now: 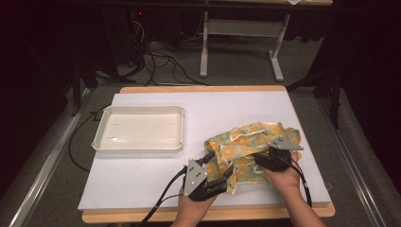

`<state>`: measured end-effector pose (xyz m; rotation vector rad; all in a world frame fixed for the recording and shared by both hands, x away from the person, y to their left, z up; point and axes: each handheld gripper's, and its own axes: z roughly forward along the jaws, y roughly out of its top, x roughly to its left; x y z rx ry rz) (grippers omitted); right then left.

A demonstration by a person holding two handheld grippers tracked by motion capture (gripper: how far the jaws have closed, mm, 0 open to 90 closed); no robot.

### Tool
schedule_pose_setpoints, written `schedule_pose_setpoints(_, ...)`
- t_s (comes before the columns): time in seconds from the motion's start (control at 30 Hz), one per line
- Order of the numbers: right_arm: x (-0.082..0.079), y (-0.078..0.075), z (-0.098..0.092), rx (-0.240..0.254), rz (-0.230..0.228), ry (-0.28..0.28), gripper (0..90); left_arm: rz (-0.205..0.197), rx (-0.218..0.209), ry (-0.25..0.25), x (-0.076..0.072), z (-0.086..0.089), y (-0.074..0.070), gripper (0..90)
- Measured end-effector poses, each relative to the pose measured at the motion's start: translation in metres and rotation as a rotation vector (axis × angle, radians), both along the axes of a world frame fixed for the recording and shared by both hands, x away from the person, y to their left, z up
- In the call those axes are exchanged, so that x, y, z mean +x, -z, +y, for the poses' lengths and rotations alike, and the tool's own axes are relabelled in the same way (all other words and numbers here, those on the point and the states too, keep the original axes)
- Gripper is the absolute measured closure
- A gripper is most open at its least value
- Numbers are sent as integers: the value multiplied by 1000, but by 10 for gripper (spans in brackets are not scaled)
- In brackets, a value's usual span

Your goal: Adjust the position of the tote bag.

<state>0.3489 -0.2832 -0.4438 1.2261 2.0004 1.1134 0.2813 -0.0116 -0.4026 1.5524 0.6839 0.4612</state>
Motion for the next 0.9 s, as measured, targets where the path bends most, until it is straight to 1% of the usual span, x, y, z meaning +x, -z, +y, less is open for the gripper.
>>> schedule_pose_setpoints(0.07, -1, 3, 1, 0, 10, -15, 584, 20, 49, 11, 12, -13, -1, 258)
schedule_pose_setpoints(0.1, -2, 3, 2, 0, 15, -15, 649, 47, 84, 10, 21, -20, 1, 258)
schedule_pose_setpoints(0.13, -3, 4, 2, -3, 12, -31, 733, 87, 137, 10, 32, -28, 7, 257)
schedule_pose_setpoints(0.17, -5, 3, 2, -3, 11, -50, 798, 105, 168, 9, 37, -32, 10, 263)
schedule_pose_setpoints(0.2, -7, 2, 2, -3, 9, -56, 843, 127, 199, 14, 43, -36, 15, 284)
schedule_pose_setpoints(0.23, -9, 1, 1, -2, 4, -66, 878, 153, 226, 32, 48, -39, 20, 310)
schedule_pose_setpoints(0.27, -12, -1, 0, -3, 0, -74, 895, 169, 254, 35, 51, -42, 23, 363)
schedule_pose_setpoints(0.3, -15, -3, -2, 2, -4, -83, 900, 174, 281, 38, 53, -43, 27, 456)
schedule_pose_setpoints(0.33, -19, -6, -5, 9, -1, -96, 900, 178, 297, 47, 54, -44, 29, 563)
schedule_pose_setpoints(0.37, -22, -8, -6, 13, -1, -102, 900, 186, 321, 53, 56, -45, 32, 633)
schedule_pose_setpoints(0.4, -28, -10, -9, 14, -2, -115, 900, 184, 334, 50, 56, -46, 33, 755)
schedule_pose_setpoints(0.43, -32, -11, -10, 16, -5, -125, 900, 187, 342, 51, 58, -47, 35, 827)
schedule_pose_setpoints(0.47, -39, -13, -13, 15, -6, -135, 900, 186, 346, 52, 59, -46, 35, 900)
schedule_pose_setpoints(0.53, -49, -15, -17, 16, -15, -147, 900, 173, 330, 45, 60, -46, 34, 900)
schedule_pose_setpoints(0.57, -52, -17, -19, 17, -23, -147, 900, 164, 320, 34, 61, -45, 32, 900)
schedule_pose_setpoints(0.63, -61, -20, -27, 25, -38, -141, 900, 146, 271, -6, 63, -40, 28, 900)
schedule_pose_setpoints(0.7, -65, -21, -36, 29, -47, -125, 900, 142, 211, -61, 68, -32, 24, 900)
schedule_pose_setpoints(0.73, -67, -21, -41, 38, -46, -114, 900, 148, 178, -86, 72, -27, 23, 900)
schedule_pose_setpoints(0.8, -69, -21, -50, 48, -44, -95, 900, 150, 148, -131, 76, -18, 21, 900)
schedule_pose_setpoints(0.83, -70, -21, -54, 50, -47, -87, 900, 158, 121, -146, 79, -11, 20, 900)
schedule_pose_setpoints(0.9, -71, -24, -64, 62, -59, -68, 900, 155, 108, -169, 80, -2, 20, 900)
